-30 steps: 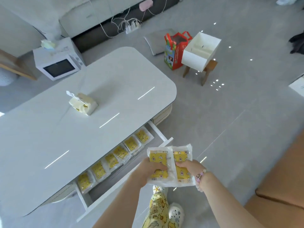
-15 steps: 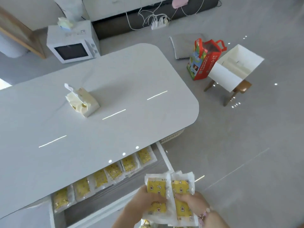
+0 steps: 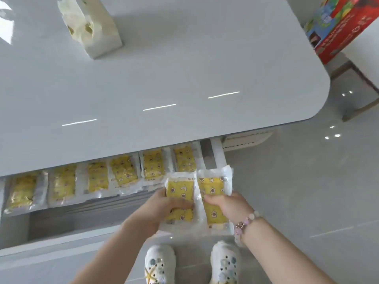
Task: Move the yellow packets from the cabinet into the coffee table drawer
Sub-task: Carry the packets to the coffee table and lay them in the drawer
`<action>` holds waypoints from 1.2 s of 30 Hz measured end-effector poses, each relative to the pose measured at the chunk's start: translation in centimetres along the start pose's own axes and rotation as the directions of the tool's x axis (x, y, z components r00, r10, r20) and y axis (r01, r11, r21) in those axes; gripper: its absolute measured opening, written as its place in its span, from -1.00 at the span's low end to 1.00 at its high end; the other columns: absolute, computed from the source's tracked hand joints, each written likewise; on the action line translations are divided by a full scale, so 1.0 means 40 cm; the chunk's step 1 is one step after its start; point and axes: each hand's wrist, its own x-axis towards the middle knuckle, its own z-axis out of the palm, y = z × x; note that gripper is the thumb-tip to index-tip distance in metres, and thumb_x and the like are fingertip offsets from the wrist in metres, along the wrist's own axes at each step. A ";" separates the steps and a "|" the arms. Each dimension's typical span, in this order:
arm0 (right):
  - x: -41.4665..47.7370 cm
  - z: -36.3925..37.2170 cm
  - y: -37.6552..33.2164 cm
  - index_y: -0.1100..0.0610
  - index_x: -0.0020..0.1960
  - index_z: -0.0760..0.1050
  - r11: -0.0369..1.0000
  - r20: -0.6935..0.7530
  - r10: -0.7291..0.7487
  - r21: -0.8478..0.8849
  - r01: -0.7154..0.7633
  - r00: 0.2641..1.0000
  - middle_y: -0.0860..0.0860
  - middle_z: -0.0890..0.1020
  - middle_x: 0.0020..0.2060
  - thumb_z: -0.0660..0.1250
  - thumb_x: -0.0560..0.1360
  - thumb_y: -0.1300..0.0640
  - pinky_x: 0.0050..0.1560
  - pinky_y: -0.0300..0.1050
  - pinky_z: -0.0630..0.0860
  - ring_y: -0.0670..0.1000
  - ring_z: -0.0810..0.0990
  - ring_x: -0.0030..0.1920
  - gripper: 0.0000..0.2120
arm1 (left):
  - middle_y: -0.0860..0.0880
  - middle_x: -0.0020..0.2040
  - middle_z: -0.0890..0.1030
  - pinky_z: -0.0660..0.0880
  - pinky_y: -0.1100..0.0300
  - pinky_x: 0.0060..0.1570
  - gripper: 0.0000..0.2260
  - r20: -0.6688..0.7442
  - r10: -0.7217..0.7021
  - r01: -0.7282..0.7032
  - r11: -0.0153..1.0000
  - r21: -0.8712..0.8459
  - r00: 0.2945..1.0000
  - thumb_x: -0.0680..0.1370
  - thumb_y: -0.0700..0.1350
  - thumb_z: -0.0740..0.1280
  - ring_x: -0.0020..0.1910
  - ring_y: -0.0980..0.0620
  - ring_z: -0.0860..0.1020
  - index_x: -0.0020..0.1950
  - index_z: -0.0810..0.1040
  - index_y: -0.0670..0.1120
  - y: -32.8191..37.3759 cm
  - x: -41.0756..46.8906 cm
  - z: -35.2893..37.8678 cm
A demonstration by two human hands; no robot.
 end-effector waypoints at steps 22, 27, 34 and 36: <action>0.291 0.024 -0.033 0.22 0.10 0.61 0.903 0.094 -0.429 0.003 0.431 0.898 0.24 0.57 0.19 0.19 0.56 0.09 0.10 0.15 0.55 0.24 0.59 0.13 -0.70 | -0.02 0.00 0.62 0.55 0.36 -0.16 -0.59 -0.193 0.375 -0.394 0.916 -0.069 0.907 0.44 -0.09 0.48 -0.14 0.22 0.63 0.22 0.44 -0.11 -0.057 0.281 -0.086; 0.278 0.066 0.008 0.20 0.39 0.38 0.839 -0.030 -0.530 -0.165 0.519 0.847 0.15 0.38 0.40 0.19 0.58 -0.07 0.16 -0.09 0.33 0.11 0.41 0.30 -0.52 | -0.10 0.03 0.66 0.49 0.06 0.08 -0.83 -0.220 0.334 -0.359 0.929 -0.084 0.916 0.58 -0.05 0.26 0.05 -0.08 0.60 0.11 0.52 -0.08 -0.073 0.262 -0.061; 0.262 0.103 -0.019 0.16 -0.10 0.43 0.870 -0.255 -0.482 -0.029 0.491 0.838 -0.05 0.48 -0.29 0.45 0.39 -0.12 -0.41 -0.28 0.27 -0.11 0.39 -0.35 -0.62 | -0.01 0.09 0.61 0.52 0.08 0.01 -0.36 -0.107 0.463 -0.475 0.870 -0.136 0.880 0.26 0.29 0.38 0.00 -0.01 0.59 0.23 0.44 -0.02 -0.046 0.245 -0.042; 0.256 0.114 -0.012 0.20 0.01 0.48 0.875 -0.271 -0.478 -0.061 0.481 0.836 -0.05 0.50 -0.27 0.51 0.31 -0.12 -0.42 -0.29 0.29 -0.12 0.42 -0.33 -0.52 | -0.10 -0.04 0.69 0.61 0.01 -0.08 -0.36 -0.060 0.480 -0.483 0.868 -0.113 0.876 0.16 0.08 0.49 -0.09 -0.10 0.68 0.18 0.49 -0.14 -0.055 0.242 -0.040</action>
